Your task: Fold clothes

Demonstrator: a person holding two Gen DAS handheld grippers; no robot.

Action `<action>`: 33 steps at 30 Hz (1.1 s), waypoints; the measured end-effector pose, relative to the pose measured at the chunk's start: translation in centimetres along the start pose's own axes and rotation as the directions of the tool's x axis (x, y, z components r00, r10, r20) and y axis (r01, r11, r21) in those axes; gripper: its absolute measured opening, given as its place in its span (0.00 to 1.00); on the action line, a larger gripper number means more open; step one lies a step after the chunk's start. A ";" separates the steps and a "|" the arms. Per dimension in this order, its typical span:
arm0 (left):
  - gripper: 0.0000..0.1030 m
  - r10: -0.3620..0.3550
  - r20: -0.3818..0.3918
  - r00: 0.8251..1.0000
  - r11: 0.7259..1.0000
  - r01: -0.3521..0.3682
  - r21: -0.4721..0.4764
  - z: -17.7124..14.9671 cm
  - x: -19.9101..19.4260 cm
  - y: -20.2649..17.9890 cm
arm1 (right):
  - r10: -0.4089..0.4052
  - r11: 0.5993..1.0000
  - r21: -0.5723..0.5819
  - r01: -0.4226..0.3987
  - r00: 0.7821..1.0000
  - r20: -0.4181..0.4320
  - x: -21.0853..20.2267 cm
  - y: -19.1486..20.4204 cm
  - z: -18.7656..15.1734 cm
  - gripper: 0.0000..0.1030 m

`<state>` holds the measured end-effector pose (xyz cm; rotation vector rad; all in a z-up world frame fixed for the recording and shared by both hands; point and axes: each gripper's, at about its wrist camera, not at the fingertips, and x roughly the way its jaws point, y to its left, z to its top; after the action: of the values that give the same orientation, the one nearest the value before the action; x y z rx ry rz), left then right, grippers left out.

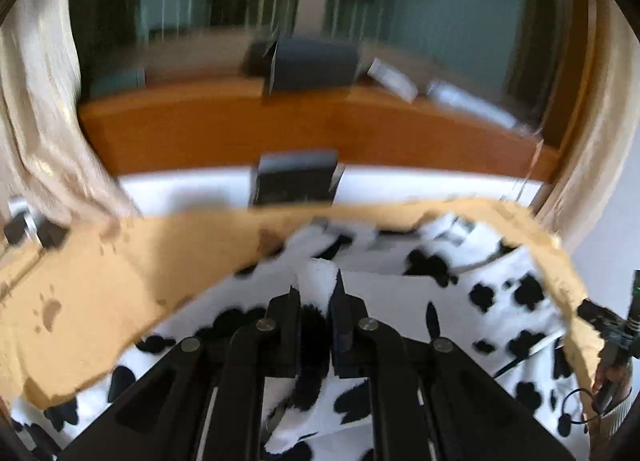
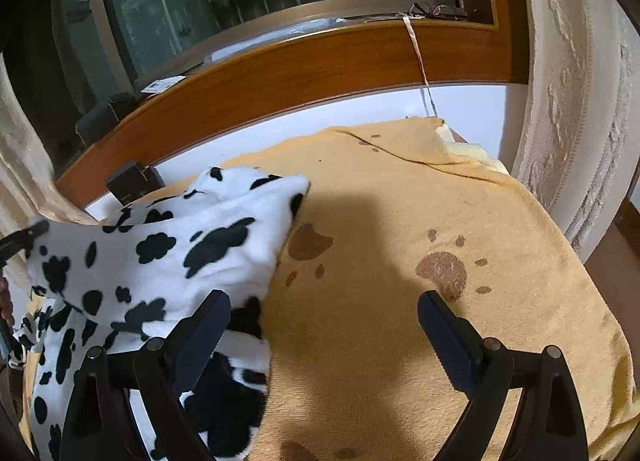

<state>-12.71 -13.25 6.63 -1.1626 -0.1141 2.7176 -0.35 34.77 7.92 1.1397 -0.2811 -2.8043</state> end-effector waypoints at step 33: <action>0.80 0.163 0.027 0.986 0.978 -0.158 -0.134 -1.8 -1.8 1.8 | -0.039 0.918 -0.394 -0.039 0.981 -0.190 10.1 10.3 1.4 0.99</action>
<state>-10.46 -15.34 6.41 -1.2038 -0.2173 2.9135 -8.30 23.27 4.21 1.2878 0.2928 -2.5512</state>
